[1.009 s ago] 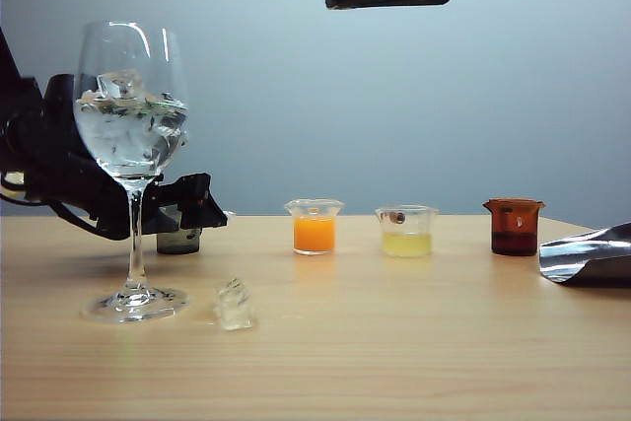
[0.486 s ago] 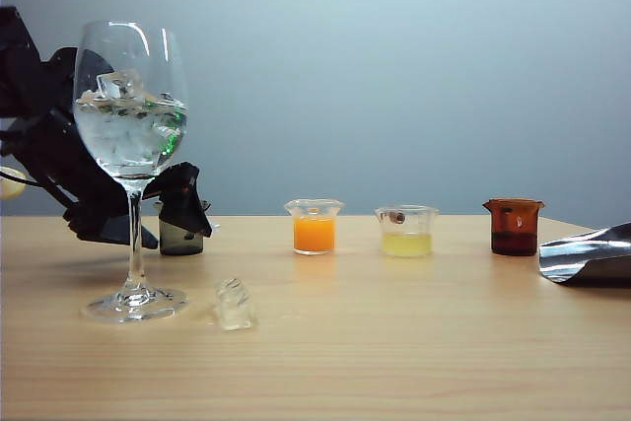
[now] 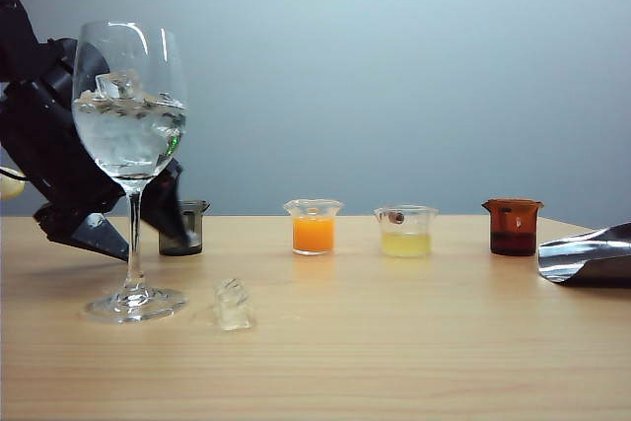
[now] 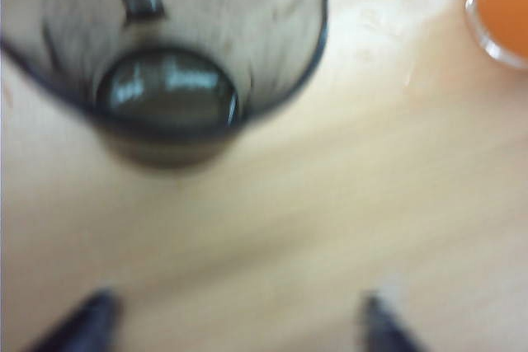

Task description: Pick up the first measuring cup from the left, pour the coconut rum inside into the goblet, and finally put the measuring cup back in its original place.

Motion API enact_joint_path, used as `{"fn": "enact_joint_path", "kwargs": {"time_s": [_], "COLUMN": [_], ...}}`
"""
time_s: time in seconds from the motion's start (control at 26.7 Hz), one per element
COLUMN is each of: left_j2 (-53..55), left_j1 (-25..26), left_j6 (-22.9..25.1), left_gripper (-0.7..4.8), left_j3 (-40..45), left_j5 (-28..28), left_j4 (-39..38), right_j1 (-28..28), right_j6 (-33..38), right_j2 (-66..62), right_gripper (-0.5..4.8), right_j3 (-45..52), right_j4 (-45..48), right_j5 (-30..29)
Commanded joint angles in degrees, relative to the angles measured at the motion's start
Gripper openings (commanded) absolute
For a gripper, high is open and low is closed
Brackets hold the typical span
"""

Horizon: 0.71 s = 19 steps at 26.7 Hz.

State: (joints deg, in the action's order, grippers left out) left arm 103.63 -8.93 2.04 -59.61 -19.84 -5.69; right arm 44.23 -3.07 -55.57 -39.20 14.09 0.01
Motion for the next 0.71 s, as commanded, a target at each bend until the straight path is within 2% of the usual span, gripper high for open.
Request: {"fn": "enact_joint_path", "kwargs": {"time_s": [0.04,0.11,0.34,0.52,0.71], "left_j2": [-0.81,-1.38,-6.25,-13.18,-22.49], "left_j1": [-0.04,-0.04,-0.07,-0.07,-0.07], "left_j6": [3.1,4.09,4.02,3.87,3.34], "left_gripper": [0.03,-0.05,-0.05,-0.05,-0.05], "left_j3": [0.44,0.44,0.44,0.44,0.44], "left_j5": [0.33,0.94,8.44,8.46,10.19], "left_j4": [-9.35,-10.86,-14.82,-14.91,-18.95], "right_j1": [0.15,0.15,0.13,0.13,-0.79], "right_j6": [0.04,0.02,0.04,0.11,3.17], "right_j2": [1.01,1.55,2.8,2.82,5.66], "right_gripper": [-0.09,-0.09,-0.09,-0.09,-0.09], "right_j3": [-0.31,-0.31,-0.31,-0.33,-0.33], "right_j4": [-0.11,-0.85,-3.43,-4.94,-9.88], "right_j5": [0.09,0.09,0.11,0.13,0.72]}}
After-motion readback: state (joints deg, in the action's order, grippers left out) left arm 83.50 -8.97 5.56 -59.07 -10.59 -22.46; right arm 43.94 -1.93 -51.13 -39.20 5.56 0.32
